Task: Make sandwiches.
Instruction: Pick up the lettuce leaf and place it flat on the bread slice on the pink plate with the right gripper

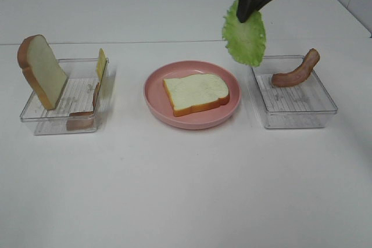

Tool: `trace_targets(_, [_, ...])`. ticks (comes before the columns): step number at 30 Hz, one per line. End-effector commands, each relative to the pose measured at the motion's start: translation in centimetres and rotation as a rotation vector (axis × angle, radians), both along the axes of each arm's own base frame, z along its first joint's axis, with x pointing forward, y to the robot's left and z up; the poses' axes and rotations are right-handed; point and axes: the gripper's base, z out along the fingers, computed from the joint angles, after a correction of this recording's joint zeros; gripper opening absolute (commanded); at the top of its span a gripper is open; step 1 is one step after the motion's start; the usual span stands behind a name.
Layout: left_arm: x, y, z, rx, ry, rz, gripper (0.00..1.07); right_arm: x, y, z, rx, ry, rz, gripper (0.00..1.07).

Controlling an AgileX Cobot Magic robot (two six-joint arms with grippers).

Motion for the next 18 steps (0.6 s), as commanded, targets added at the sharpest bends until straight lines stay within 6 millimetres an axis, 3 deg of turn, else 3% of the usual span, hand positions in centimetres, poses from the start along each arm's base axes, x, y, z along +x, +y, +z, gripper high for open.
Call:
trace_targets(1, [-0.1,0.0,0.0,-0.002,-0.008,0.003,0.98,-0.2,1.8,-0.3,0.062,-0.019,0.017,0.0])
trace_targets(3, [-0.1,0.0,0.0,-0.002,-0.008,0.003,0.98,-0.2,3.6,-1.1,0.11,-0.027,0.037,0.0])
trace_targets(6, [-0.1,0.0,0.0,-0.002,-0.008,0.003,0.98,-0.2,4.3,-1.4,0.127,-0.027,0.044,0.0])
trace_targets(8, [-0.1,0.0,0.0,-0.002,-0.008,0.003,0.98,-0.3,6.5,-3.1,0.165,-0.006,0.067,0.0])
trace_targets(12, [-0.1,0.0,0.0,-0.002,-0.008,0.003,0.98,-0.3,7.5,-4.3,0.175,0.013,0.074,0.0])
trace_targets(14, [-0.1,0.0,0.0,-0.002,-0.008,0.003,0.98,0.1,8.0,-6.2,0.188,0.054,0.083,0.0])
trace_targets(18, [-0.1,0.0,0.0,-0.002,-0.008,0.003,0.98,0.5,8.3,-7.8,0.182,0.077,0.094,0.0])
